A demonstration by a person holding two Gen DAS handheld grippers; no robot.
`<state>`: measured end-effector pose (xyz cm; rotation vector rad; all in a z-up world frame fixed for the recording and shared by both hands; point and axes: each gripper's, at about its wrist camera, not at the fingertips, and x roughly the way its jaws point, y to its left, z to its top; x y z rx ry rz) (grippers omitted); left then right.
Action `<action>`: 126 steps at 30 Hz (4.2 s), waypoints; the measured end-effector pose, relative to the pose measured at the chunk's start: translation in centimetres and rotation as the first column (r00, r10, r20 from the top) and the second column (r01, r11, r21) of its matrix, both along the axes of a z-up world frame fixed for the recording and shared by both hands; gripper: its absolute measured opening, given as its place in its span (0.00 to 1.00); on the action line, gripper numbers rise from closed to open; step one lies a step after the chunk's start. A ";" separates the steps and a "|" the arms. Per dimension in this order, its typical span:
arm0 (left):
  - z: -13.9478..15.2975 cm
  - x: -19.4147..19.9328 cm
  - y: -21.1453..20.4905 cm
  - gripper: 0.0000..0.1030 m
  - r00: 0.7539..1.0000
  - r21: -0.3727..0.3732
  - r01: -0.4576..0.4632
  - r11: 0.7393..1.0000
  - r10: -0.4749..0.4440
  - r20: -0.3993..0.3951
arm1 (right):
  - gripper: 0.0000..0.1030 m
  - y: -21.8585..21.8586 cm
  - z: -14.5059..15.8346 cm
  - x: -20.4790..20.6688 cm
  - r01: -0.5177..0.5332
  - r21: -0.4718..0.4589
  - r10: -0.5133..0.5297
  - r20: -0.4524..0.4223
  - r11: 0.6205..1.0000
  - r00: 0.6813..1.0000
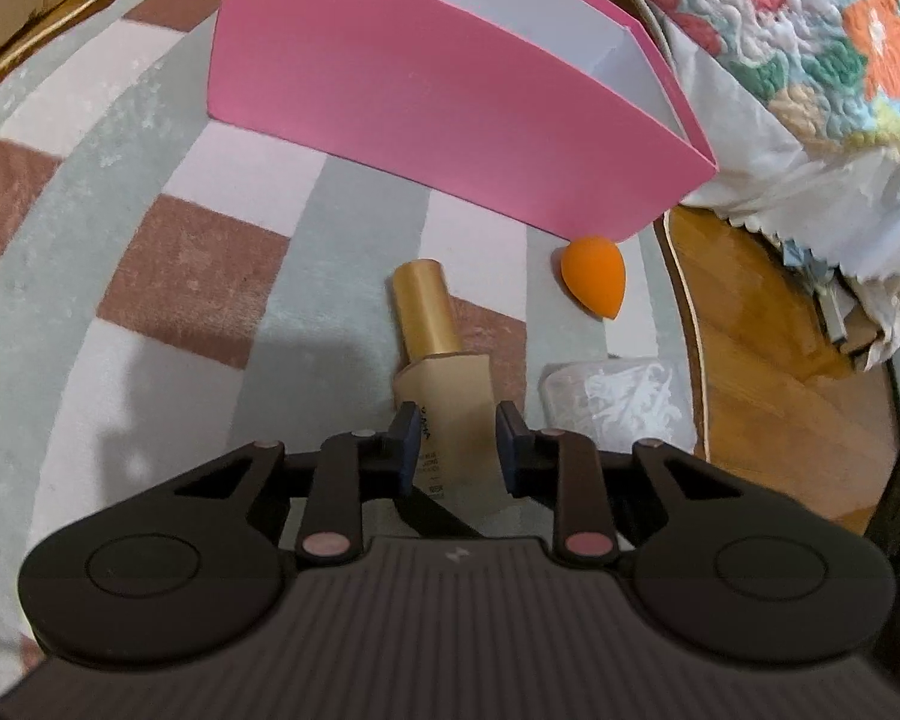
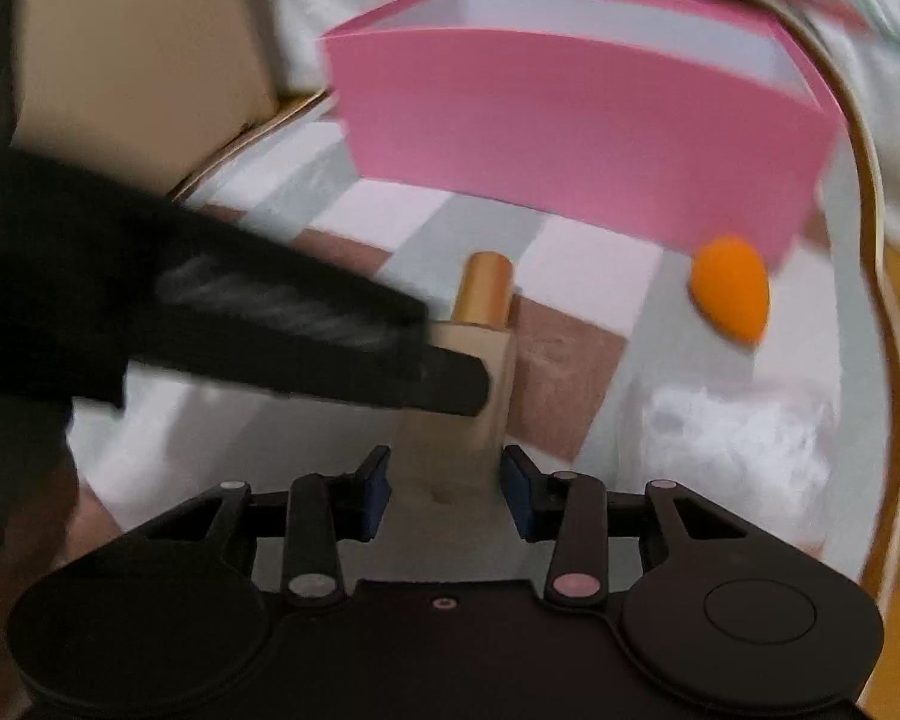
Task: Organize objects
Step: 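Move the right tool to the beige foundation bottle and grasp it, then carry the foundation bottle into the pink box and open the right gripper, then move the right tool to the clear plastic case of white ties and grasp it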
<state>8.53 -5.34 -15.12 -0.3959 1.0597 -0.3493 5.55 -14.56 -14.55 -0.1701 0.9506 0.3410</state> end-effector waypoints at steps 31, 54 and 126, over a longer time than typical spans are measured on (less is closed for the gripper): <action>4.7 -1.1 -0.5 0.43 0.995 -0.013 0.022 1.000 -0.023 -0.099 | 0.39 -4.9 4.8 -0.5 0.201 0.330 -0.129 -0.227 0.922 0.965; 19.9 4.9 -1.5 0.44 0.990 0.059 0.005 0.998 -0.013 0.139 | 0.40 -5.2 19.0 7.0 0.037 0.295 -0.023 -0.049 0.955 0.999; 17.6 12.0 -3.5 0.41 0.993 0.164 0.079 0.983 -0.092 0.072 | 0.62 -12.3 19.3 13.6 -0.008 0.109 0.006 0.024 0.994 1.000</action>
